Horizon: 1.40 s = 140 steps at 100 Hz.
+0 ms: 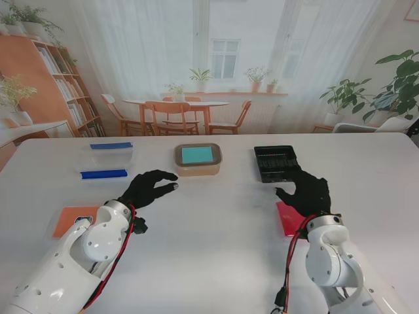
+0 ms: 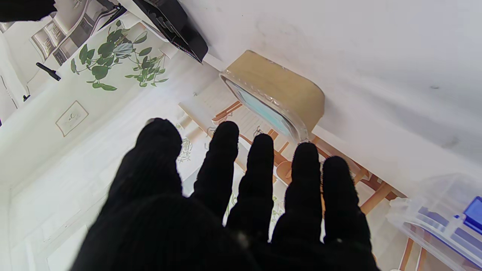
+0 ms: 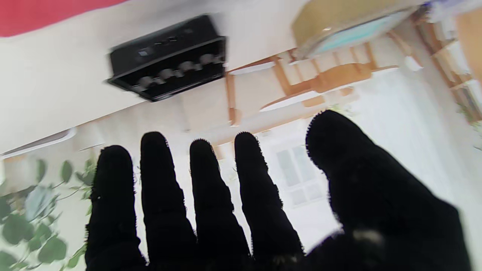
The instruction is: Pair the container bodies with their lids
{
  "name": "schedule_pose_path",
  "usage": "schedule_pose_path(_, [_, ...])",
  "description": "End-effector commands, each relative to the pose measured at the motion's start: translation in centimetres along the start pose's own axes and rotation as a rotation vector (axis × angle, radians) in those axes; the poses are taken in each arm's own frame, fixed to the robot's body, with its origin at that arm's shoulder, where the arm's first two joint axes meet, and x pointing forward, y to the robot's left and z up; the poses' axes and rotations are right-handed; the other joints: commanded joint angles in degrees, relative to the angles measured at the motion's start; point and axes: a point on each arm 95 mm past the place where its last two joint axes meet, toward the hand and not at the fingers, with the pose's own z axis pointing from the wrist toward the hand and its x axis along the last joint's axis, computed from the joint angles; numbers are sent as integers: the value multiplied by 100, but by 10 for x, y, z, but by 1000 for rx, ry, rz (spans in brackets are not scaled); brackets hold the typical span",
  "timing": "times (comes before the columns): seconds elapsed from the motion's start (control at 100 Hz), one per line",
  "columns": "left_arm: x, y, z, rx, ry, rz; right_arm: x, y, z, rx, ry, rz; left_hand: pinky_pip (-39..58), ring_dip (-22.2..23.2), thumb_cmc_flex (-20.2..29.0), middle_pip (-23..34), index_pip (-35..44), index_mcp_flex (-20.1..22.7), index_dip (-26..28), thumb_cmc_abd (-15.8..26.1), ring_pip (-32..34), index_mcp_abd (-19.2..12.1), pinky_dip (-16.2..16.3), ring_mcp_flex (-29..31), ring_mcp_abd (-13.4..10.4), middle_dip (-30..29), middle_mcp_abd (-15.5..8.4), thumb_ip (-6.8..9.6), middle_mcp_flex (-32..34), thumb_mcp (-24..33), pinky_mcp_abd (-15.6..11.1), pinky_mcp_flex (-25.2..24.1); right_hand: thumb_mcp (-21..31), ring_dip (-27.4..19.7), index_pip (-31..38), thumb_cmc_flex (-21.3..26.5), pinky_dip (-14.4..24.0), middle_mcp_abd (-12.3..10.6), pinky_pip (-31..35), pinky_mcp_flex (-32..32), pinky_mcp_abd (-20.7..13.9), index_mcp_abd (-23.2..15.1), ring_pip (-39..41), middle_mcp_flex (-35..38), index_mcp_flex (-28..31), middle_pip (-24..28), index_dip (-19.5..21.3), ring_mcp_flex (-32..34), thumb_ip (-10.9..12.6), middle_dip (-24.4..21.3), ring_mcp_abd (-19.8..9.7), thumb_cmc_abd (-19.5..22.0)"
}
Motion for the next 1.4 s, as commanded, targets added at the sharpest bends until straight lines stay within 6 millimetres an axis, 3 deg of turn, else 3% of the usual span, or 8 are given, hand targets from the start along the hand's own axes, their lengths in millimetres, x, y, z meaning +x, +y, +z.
schedule_pose_path(0.0, [-2,3,-2,-7,-2,0,-21,-3,-5,20,-55,-27,176,-27,-98,-21,-88,90,-13,194,126,-24,70,110,10,-11,45,76,101,-159,29,-122,-64,-29,-148,163,-40,-157,-381,-344,152,-303,-193,-572,-392,-3,128,-467,10,-62,-180,-25])
schedule_pose_path(0.22, [-2,2,-2,-9,-7,2,-56,-2,-8,56,-188,-171,168,-28,-95,-25,-96,95,-10,195,121,-31,68,107,-1,-11,43,78,95,-160,50,-124,24,-216,-391,388,-64,-739,-1390,-1191,365,-1078,-684,-2567,-1540,222,-20,-1837,-4,-140,-499,-371])
schedule_pose_path(0.31, [-2,2,-2,-8,-8,0,-66,-5,-6,100,-238,-207,168,-28,-97,-25,-99,90,-9,198,119,-20,69,103,1,-10,39,78,90,-161,50,-124,57,-286,-210,373,-5,-979,-1731,-1369,458,-1201,-847,-2625,-2027,-756,-308,-2309,-32,-645,-594,-488])
schedule_pose_path(0.37, [-2,2,-1,-8,-9,0,-70,-8,-4,138,-272,-223,168,-29,-101,-26,-100,88,-8,198,115,-22,69,98,2,-10,45,78,89,-163,50,-124,34,-311,-132,331,-10,-1037,-1866,-1437,507,-1214,-933,-2661,-2219,-1048,-417,-2471,-50,-727,-605,-536])
schedule_pose_path(0.6, [-4,1,-3,-5,-19,4,-80,-19,8,266,-381,-215,168,-28,-100,-27,-100,92,-3,200,115,-17,70,98,11,-10,44,78,85,-164,50,-124,-198,-290,148,219,44,-972,-1798,-1260,838,-1270,-942,-2659,-2402,-1121,-549,-2430,-81,-406,-431,-554])
schedule_pose_path(0.84, [-6,0,-6,1,-29,4,-81,-34,12,383,-467,-174,168,-27,-95,-25,-96,105,1,191,116,-15,71,101,8,-9,47,78,94,-165,50,-124,-373,20,288,258,51,-931,-1194,-888,909,-1260,-386,-2697,-2359,-1108,-286,-2270,-65,-211,-425,-537])
schedule_pose_path(1.03, [-6,0,-5,-1,-29,3,-74,-44,7,425,-492,-134,168,-27,-96,-26,-100,101,1,196,114,-35,71,91,3,-9,38,79,92,-163,50,-124,-434,254,237,393,88,-895,-589,-467,754,-1223,178,-2683,-2317,-875,-50,-2114,-39,83,-596,-549])
schedule_pose_path(1.39, [-6,1,-3,1,-15,-8,-48,-58,-3,388,-494,-12,167,-29,-93,-30,-99,100,6,188,110,-15,71,92,16,-10,44,78,83,-164,50,-124,-433,704,292,459,284,-876,211,-19,274,-863,1474,-2661,-2297,-148,245,-1800,-8,565,-572,-549])
